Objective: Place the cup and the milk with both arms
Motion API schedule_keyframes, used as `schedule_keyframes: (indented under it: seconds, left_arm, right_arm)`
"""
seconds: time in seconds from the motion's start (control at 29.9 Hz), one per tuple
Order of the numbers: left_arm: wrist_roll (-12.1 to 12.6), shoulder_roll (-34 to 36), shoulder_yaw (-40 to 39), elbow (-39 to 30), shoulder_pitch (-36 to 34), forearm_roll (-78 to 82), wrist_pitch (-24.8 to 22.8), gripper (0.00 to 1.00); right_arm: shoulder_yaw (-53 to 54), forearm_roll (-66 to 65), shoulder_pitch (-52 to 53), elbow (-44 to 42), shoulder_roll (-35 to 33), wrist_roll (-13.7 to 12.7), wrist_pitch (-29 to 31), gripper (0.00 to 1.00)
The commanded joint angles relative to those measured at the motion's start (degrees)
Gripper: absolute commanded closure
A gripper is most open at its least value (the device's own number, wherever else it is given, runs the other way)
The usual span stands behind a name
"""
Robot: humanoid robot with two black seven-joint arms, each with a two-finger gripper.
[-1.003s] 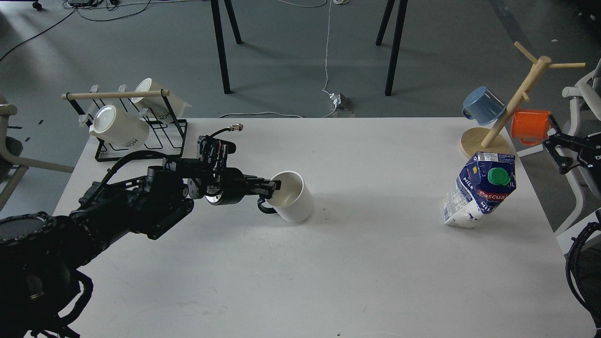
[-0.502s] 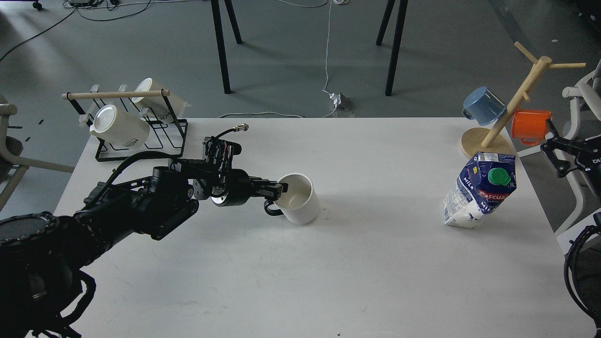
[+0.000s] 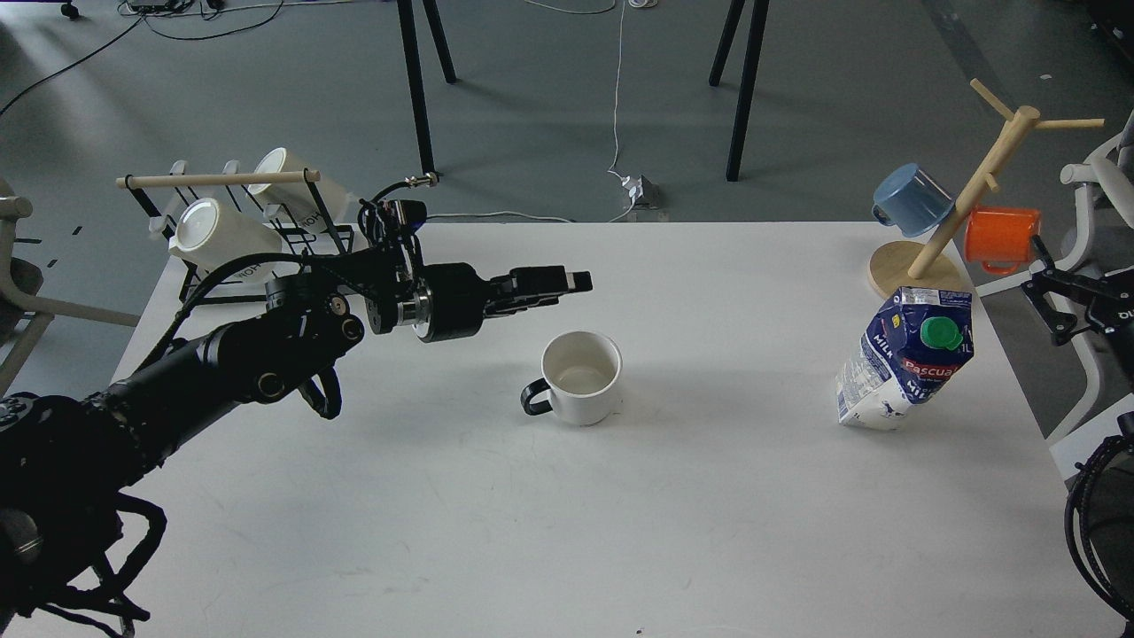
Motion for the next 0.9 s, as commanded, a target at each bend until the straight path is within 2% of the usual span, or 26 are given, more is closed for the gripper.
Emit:
schedule_keyframes:
  seconds: [0.0, 0.13, 0.27, 0.47, 0.67, 0.87]
  left_arm:
    - [0.0, 5.7, -8.0, -2.8, 2.4, -10.8, -0.1, 0.07]
    - [0.0, 11.6, -14.7, -4.0, 5.8, -21.3, -0.1, 0.04]
    - [0.0, 15.7, -19.0, -4.1, 10.2, -31.1, -0.1, 0.02]
    - [0.0, 19.7, -21.9, -4.5, 14.4, -38.2, -0.1, 0.01]
    - [0.0, 19.9, -23.8, -7.2, 17.6, -39.9, -0.1, 0.01]
    - [0.0, 19.7, -23.1, -7.2, 18.4, -39.8, -0.1, 0.01]
  right_arm:
    - [3.9, 2.9, -3.6, 0.4, -3.2, -0.1, 0.0, 0.02]
    - [5.1, 8.2, -8.2, 0.0, -5.5, -0.2, 0.0, 0.02]
    - [4.4, 11.6, -14.9, 0.1, -4.8, -0.2, 0.0, 0.02]
    - [1.7, 12.8, -21.8, 0.5, 1.7, -0.4, 0.0, 0.01]
    - [-8.3, 12.2, -19.1, 0.6, 3.5, -0.4, 0.0, 0.01]
    - [-18.6, 10.8, -10.3, 0.2, 9.5, -0.2, 0.0, 0.01]
